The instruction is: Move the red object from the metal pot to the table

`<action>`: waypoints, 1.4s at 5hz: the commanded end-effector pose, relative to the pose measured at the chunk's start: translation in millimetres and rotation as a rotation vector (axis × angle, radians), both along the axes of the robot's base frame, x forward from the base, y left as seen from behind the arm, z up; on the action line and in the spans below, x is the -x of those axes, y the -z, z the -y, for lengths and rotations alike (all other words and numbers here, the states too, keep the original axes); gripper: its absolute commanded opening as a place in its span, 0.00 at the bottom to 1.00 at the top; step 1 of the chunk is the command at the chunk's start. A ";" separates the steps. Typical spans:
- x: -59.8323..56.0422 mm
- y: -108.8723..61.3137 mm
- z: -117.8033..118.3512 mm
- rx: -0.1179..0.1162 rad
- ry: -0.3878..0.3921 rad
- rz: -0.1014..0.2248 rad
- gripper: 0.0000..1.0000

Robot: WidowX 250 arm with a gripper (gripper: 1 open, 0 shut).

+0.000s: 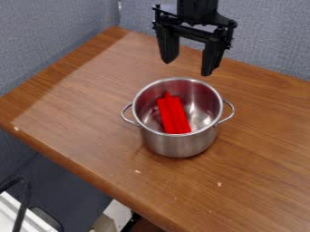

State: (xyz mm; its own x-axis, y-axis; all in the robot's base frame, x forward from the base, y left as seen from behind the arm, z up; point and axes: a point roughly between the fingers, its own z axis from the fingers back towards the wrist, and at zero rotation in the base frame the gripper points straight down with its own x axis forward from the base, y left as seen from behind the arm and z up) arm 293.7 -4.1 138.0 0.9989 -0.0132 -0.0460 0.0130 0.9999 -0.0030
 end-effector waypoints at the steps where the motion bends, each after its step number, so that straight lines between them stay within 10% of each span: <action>1: 3.0 7.3 -1.9 0.003 0.001 -0.019 1.00; 3: 27.2 28.6 -17.0 -0.036 -0.003 -0.038 1.00; 7: 32.5 56.7 -20.2 -0.047 0.005 0.010 1.00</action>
State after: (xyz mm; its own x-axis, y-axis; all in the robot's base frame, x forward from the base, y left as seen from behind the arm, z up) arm 258.7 12.5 69.2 0.9962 -0.0240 -0.0841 0.0272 0.9989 0.0369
